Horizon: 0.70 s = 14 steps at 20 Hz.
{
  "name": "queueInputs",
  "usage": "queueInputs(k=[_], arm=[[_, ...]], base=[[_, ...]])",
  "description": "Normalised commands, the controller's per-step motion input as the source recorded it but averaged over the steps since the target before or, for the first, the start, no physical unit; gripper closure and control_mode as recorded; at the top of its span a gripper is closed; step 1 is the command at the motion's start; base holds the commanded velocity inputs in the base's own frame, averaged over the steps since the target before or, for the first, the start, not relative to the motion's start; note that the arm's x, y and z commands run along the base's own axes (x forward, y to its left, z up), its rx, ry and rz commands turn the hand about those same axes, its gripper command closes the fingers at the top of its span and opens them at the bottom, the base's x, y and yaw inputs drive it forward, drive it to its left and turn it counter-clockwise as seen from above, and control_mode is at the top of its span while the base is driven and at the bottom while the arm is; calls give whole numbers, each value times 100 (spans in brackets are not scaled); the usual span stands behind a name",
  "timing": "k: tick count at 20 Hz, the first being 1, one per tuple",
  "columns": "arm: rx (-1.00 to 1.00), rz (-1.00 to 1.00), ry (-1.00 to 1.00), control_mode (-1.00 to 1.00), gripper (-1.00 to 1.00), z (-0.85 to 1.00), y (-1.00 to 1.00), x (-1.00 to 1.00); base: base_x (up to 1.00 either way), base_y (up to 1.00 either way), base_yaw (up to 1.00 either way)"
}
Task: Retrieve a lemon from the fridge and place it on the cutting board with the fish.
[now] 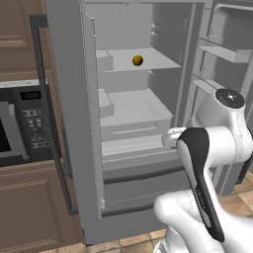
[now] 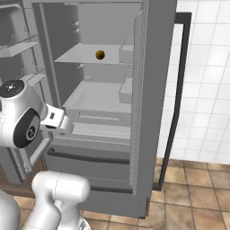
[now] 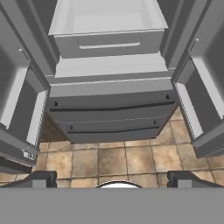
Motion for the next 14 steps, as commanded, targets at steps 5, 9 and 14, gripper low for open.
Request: queueInputs(k=[5, 9, 14], arm=[[0, 0, 0, -100, -100, 0, 0, 0], [0, -1, -6, -100, -100, -9, -2, 2], [0, -1, -3, 100, -100, -3, -2, 5]], base=[[0, 0, 0], [0, 0, 0], [59, -23, -7]])
